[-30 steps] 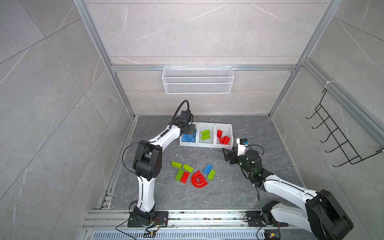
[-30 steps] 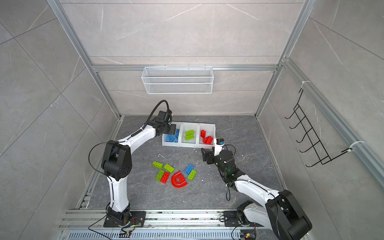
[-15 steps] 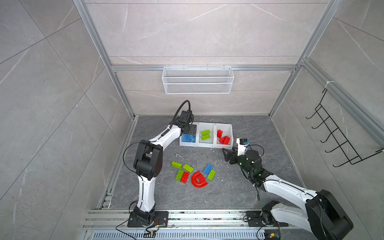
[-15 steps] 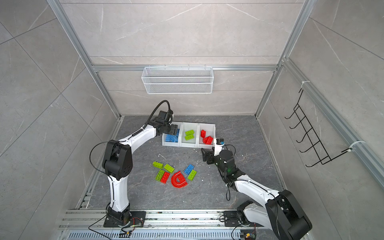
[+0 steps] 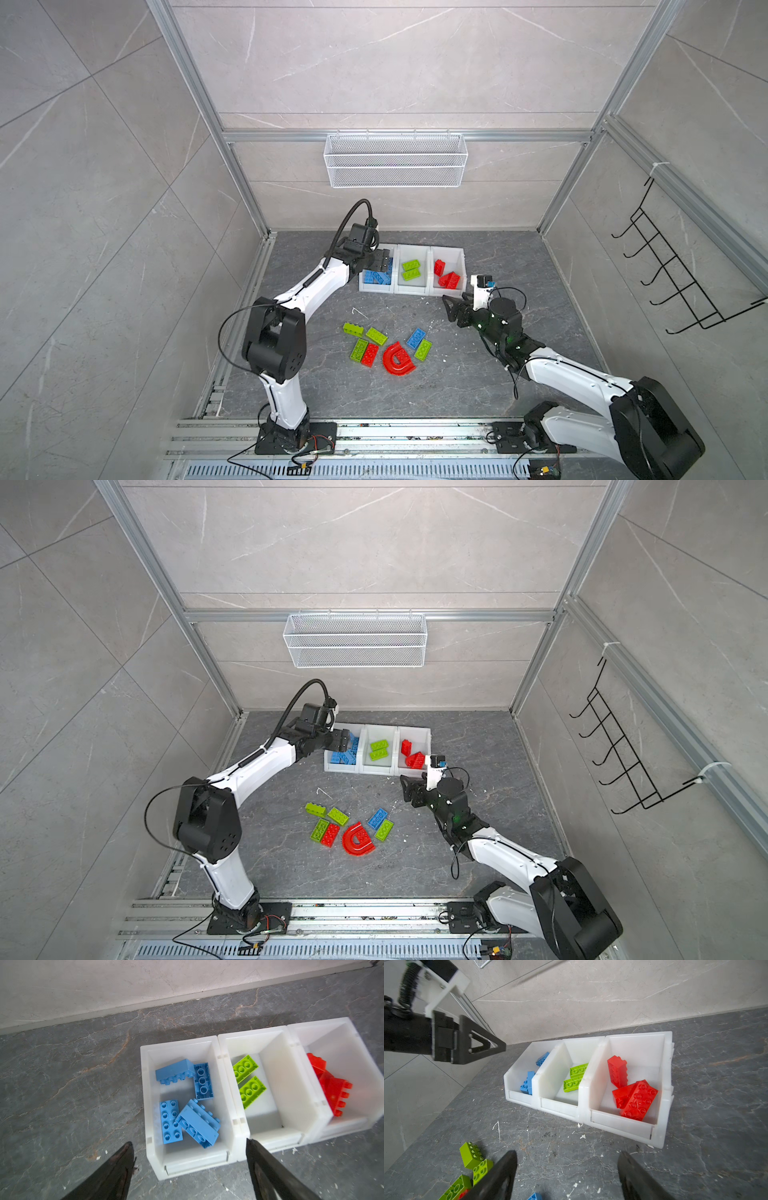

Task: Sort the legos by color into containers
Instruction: 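Draw the left gripper back while the right gripper moves over a blue brick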

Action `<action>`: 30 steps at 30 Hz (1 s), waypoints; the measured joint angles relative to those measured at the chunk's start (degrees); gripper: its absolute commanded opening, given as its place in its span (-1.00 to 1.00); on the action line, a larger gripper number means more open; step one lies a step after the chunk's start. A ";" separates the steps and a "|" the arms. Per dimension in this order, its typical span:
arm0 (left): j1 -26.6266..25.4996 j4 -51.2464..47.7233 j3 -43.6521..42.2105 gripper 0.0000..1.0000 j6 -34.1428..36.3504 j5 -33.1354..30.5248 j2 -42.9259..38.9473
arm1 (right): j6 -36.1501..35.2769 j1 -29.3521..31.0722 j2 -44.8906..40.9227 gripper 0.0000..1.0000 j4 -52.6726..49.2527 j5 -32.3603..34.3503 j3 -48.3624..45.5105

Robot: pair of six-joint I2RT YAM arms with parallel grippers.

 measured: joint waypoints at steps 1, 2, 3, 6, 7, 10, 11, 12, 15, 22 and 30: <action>0.00 0.81 -1.95 0.74 -0.22 0.00 -1.84 | 0.00 0.09 0.02 0.56 -0.11 -0.02 0.00; 0.00 2.01 -4.70 0.75 -0.46 0.00 -4.20 | 0.00 0.17 0.02 0.56 -0.24 -0.20 0.00; -0.07 3.30 -7.74 0.75 -0.79 0.00 -6.51 | 0.00 0.20 0.02 0.56 -0.42 -0.26 0.04; -0.11 7.45 -17.90 0.75 -1.90 -0.07 -13.60 | -0.20 0.42 0.04 0.56 -0.87 -0.39 0.31; -0.11 8.68 -21.14 0.76 -2.38 -0.09 -15.61 | -0.44 0.55 0.07 0.56 -1.05 -0.39 0.50; -0.11 13.35 -31.15 0.77 -3.72 -0.24 -21.16 | -1.03 1.22 0.98 0.56 -1.29 -0.42 1.42; -0.11 15.21 -34.64 0.77 -3.93 -0.33 -22.75 | -1.11 1.49 1.64 0.56 -1.46 -0.42 1.86; -0.11 17.05 -37.70 0.78 -4.00 -0.42 -23.98 | -1.29 1.81 2.25 0.56 -1.77 -0.42 2.23; -0.13 20.57 -44.37 0.80 -3.37 -0.52 -26.23 | -2.27 3.10 4.02 0.56 -3.32 -0.46 3.48; -0.13 27.45 -50.62 0.84 -2.99 -0.68 -27.80 | -9.20 9.14 11.63 0.57 -14.95 -2.80 15.13; -0.13 29.07 -50.75 0.91 -3.85 -1.75 -30.12 | -16.83 14.01 20.61 0.58 -30.82 -6.47 27.26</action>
